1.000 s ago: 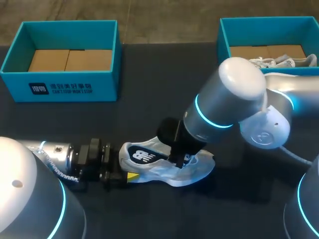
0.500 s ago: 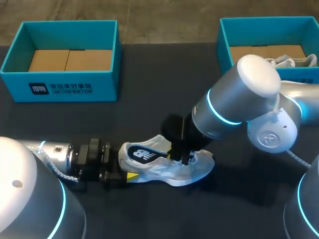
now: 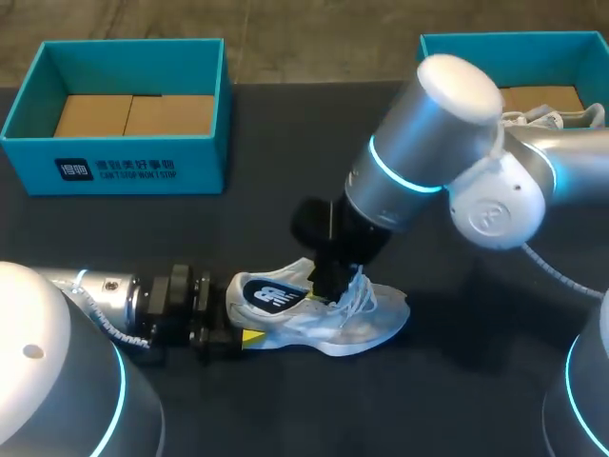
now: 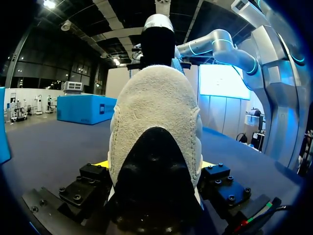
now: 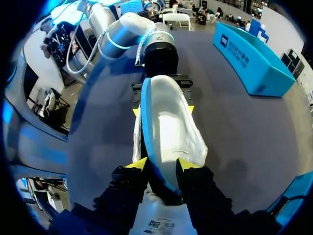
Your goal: Take the shoe out of the shoebox, open the shoe tongue, remove and reinsert the insole, then place the shoe into the shoebox
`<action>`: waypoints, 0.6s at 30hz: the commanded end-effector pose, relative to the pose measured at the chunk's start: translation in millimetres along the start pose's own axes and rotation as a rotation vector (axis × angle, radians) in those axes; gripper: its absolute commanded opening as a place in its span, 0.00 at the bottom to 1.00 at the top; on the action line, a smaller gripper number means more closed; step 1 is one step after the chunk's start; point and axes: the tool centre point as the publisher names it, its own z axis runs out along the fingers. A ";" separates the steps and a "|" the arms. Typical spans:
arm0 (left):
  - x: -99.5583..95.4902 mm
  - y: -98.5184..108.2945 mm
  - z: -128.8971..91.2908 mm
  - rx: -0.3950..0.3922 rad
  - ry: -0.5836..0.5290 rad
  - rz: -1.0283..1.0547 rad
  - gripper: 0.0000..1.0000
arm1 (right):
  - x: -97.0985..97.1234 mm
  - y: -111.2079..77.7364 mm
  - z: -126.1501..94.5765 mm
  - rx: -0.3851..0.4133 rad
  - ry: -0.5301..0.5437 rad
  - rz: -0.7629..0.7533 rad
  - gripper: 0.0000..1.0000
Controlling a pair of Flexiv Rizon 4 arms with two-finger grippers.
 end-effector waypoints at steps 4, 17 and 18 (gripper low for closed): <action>-0.2 0.0 -0.5 0.000 -0.001 0.000 0.00 | -3.7 7.7 -11.7 0.002 0.051 0.005 0.31; -0.2 0.0 -0.5 0.000 -0.001 0.000 0.00 | 8.5 38.4 -26.9 0.034 0.144 -0.030 0.26; -0.2 0.0 -0.5 0.000 -0.001 0.000 0.00 | 9.3 40.8 -27.8 0.039 0.147 -0.032 0.25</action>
